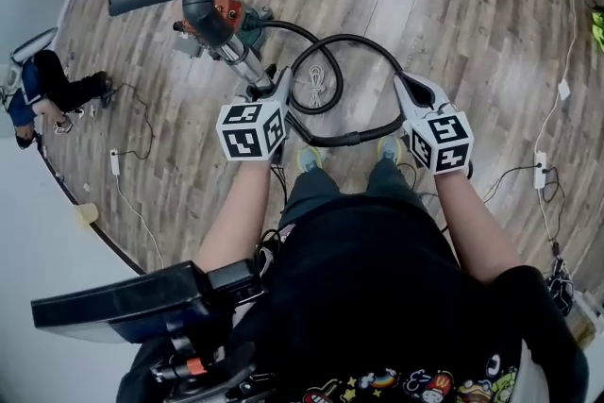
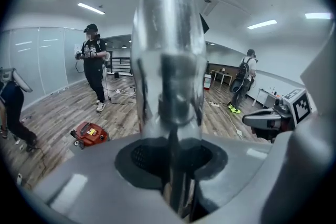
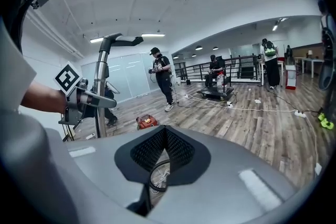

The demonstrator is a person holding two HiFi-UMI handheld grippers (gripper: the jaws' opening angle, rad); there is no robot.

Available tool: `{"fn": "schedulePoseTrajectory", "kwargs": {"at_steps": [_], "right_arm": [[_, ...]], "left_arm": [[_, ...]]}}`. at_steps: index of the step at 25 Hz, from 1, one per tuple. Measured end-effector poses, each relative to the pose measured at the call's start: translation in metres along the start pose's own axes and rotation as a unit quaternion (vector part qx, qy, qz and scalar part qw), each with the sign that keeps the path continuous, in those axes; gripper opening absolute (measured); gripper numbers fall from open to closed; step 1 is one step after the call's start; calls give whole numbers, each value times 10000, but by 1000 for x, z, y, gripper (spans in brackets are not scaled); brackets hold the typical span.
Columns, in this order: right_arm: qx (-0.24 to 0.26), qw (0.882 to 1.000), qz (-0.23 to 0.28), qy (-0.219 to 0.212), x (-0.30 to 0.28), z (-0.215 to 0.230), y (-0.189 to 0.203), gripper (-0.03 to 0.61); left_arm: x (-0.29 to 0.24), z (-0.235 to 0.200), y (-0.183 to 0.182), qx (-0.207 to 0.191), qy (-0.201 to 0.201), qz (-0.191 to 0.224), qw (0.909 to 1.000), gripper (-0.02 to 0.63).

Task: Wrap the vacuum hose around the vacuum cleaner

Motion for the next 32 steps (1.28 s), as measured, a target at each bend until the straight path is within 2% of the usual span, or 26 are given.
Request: {"fn": "schedulePoseTrajectory", "kwargs": {"at_steps": [5,10,16,21,28,32], "right_arm": [[-37,9996,-34,290,-20,-74,-6,26],[-374,9962,43,780,-33,-153,-8,26],[-517,9958,-52,754,-52,-217,2,26],[-726,9952,-23,649,-74,-220,5,25],[-1036,9932,75,532,-100,-185,2,26],[-1128,9923,41,514,-118,-167,5,26]], "left_arm": [[28,-62,24,-87,284,113,9995,109],[67,-136,48,-520,568,107,9970,109],[92,-189,64,-992,466,-126,9939,107],[81,-193,56,-1191,407,-287,9916,107],[43,-187,33,-1274,358,-646,9891,107],[19,-191,19,-1495,327,-854,9845,106]]}}
Point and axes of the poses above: the fingertips, and each gripper's own axes: x backward along the fingers, z to its right, y out of its underside, the point moved 5 cm from there along x, backward along the fingers, and after that the axes turned 14 degrees about -z, right-handed, at the moved point
